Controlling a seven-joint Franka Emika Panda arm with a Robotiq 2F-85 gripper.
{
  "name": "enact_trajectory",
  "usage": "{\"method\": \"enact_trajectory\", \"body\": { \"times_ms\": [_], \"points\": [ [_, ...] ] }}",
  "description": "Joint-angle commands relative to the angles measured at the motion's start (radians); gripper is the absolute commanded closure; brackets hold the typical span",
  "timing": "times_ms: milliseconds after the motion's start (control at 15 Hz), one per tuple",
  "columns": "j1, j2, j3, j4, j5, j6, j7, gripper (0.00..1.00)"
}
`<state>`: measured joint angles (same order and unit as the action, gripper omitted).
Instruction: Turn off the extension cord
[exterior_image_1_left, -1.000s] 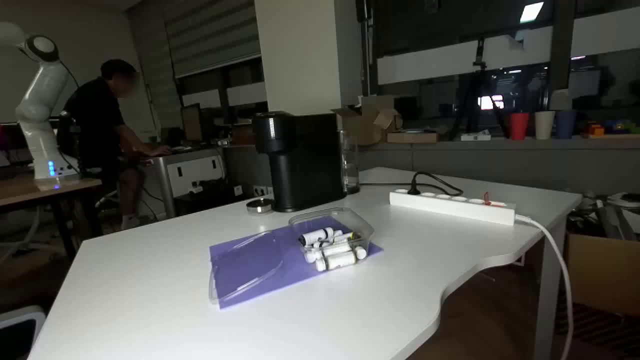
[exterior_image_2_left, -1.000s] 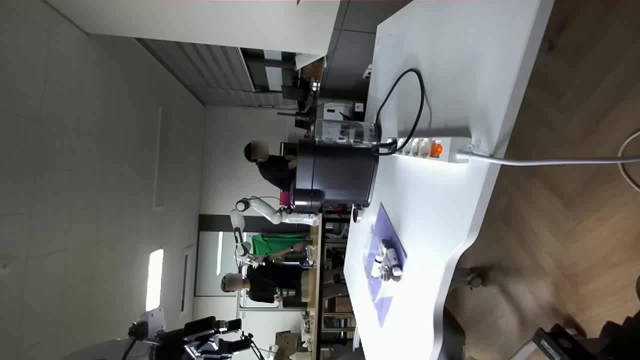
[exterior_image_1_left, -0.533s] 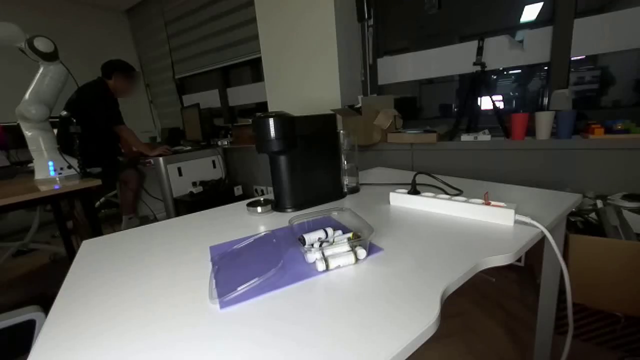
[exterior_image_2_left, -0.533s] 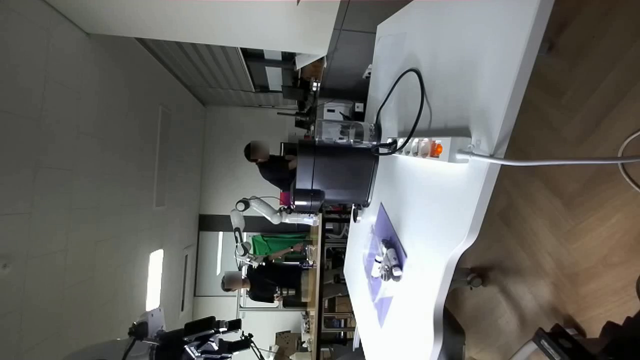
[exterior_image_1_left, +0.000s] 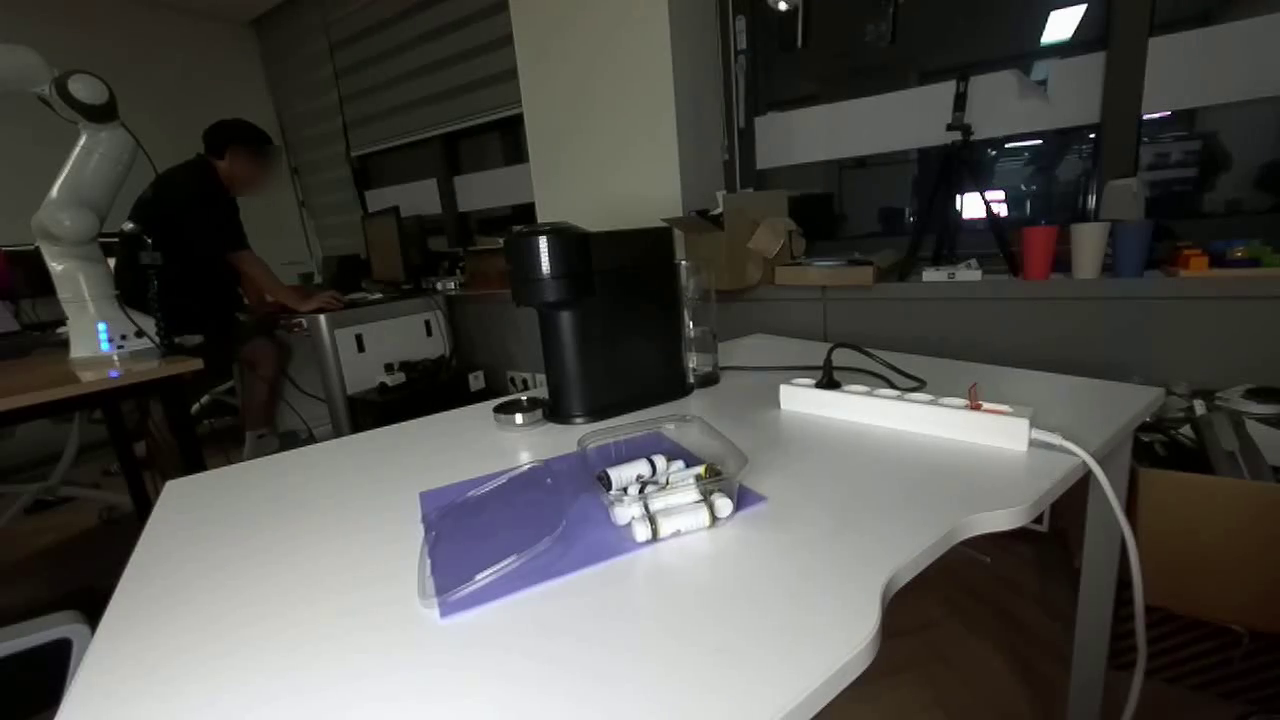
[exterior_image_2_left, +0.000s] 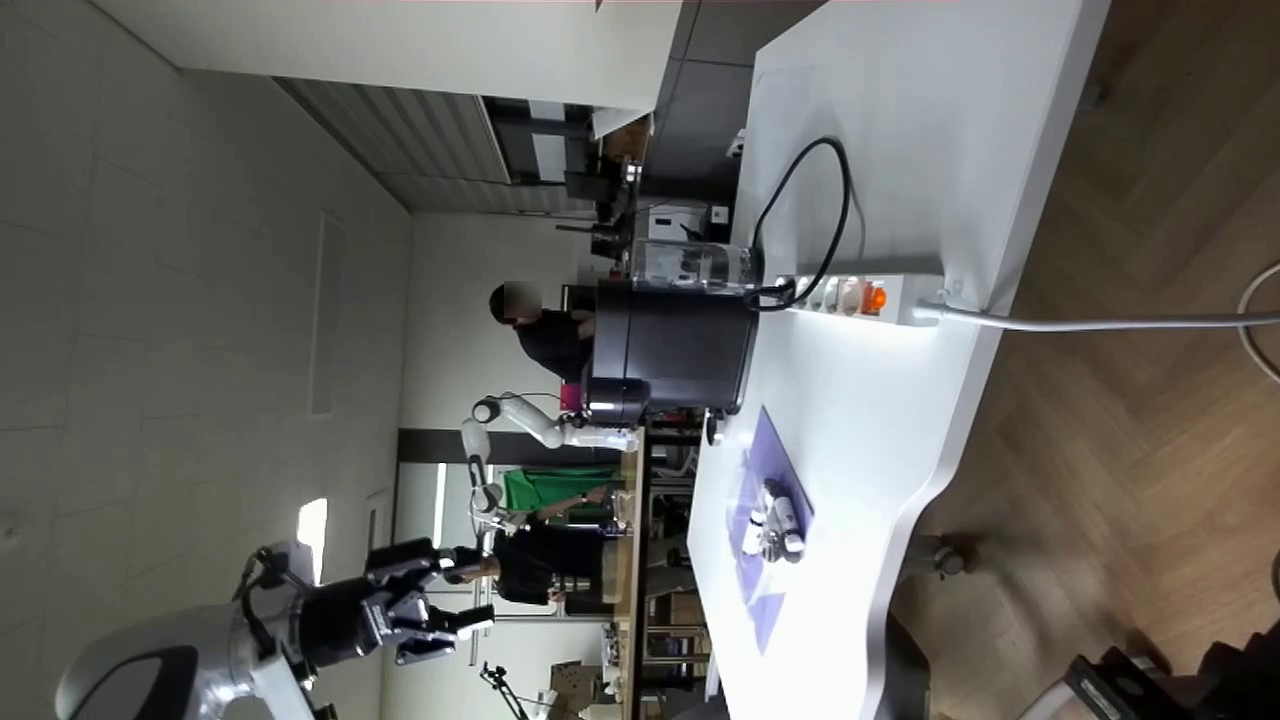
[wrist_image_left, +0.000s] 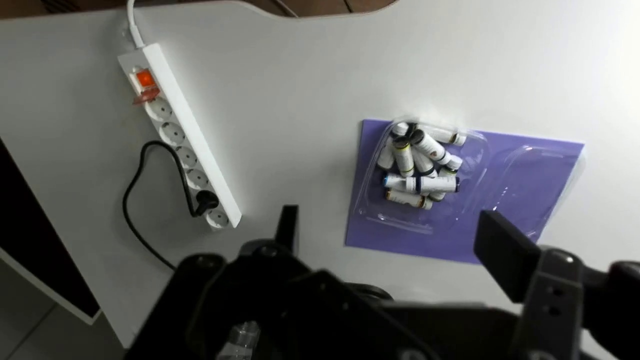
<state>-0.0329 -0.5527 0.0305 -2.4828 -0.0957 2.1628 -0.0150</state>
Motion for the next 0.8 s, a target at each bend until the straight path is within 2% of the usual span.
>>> {"method": "enact_trajectory", "body": {
  "times_ms": [0, 200, 533, 667, 733],
  "points": [
    [-0.017, 0.151, -0.119, 0.114, 0.000, 0.049, -0.152, 0.40],
    [-0.031, 0.263, -0.162, 0.207, 0.004, 0.046, -0.212, 0.61],
    [-0.058, 0.376, -0.161, 0.332, -0.027, -0.031, -0.215, 0.95],
    [-0.065, 0.402, -0.160, 0.371, -0.032, -0.076, -0.200, 1.00],
    [-0.077, 0.419, -0.152, 0.401, -0.067, -0.144, -0.133, 1.00]
  ]
}}
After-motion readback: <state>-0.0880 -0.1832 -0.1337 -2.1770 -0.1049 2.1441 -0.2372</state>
